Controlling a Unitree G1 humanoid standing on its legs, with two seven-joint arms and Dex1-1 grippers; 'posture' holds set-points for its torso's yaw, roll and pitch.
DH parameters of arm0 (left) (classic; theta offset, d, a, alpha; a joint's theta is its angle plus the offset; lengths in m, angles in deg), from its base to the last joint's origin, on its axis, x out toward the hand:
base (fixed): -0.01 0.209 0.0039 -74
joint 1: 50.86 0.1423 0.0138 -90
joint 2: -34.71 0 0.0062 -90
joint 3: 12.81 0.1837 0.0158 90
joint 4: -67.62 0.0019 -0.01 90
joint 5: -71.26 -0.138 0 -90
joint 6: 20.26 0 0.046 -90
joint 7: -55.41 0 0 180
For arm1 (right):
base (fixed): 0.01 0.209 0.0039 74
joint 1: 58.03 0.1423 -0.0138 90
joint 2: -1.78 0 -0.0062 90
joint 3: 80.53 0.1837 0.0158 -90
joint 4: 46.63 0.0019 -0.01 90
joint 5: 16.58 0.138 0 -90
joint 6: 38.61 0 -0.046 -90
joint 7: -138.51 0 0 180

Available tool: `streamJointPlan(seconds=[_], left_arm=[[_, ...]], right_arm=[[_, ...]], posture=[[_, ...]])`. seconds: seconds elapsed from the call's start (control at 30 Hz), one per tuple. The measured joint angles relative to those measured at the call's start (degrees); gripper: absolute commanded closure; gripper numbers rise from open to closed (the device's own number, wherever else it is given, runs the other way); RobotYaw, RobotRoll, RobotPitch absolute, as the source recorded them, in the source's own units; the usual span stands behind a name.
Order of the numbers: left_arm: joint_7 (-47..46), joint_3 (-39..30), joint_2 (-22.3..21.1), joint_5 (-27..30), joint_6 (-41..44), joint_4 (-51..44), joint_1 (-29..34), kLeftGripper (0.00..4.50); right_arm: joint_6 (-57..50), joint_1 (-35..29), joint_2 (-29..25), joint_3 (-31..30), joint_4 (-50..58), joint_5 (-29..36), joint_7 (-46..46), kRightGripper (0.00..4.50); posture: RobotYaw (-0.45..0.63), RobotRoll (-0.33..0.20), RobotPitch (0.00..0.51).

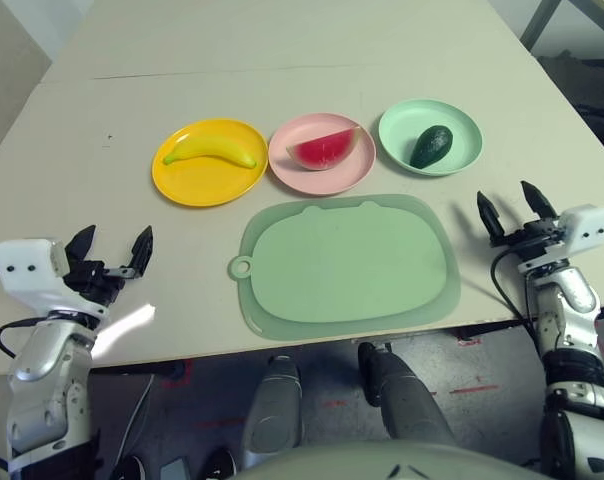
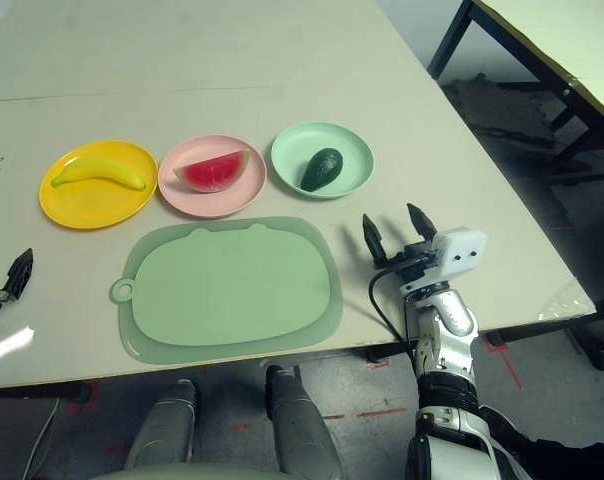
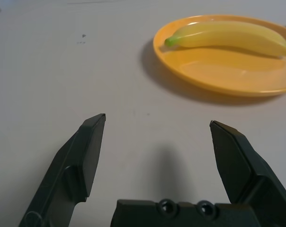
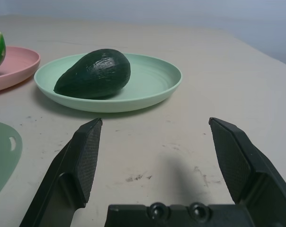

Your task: Place the fruits into color-matched plates.

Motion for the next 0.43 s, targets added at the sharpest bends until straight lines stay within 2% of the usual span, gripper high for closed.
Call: streamJointPlan(seconds=[0.43], left_arm=[[-1.48, 1.28, 0.16, -0.34, 0.32, -1.14, -0.11, 0.01]], right_arm=[[-0.14, -0.36, -0.21, 0.11, -0.03, 0.55, -0.21, 0.00]], posture=[[0.12, 0.000, 0.256]])
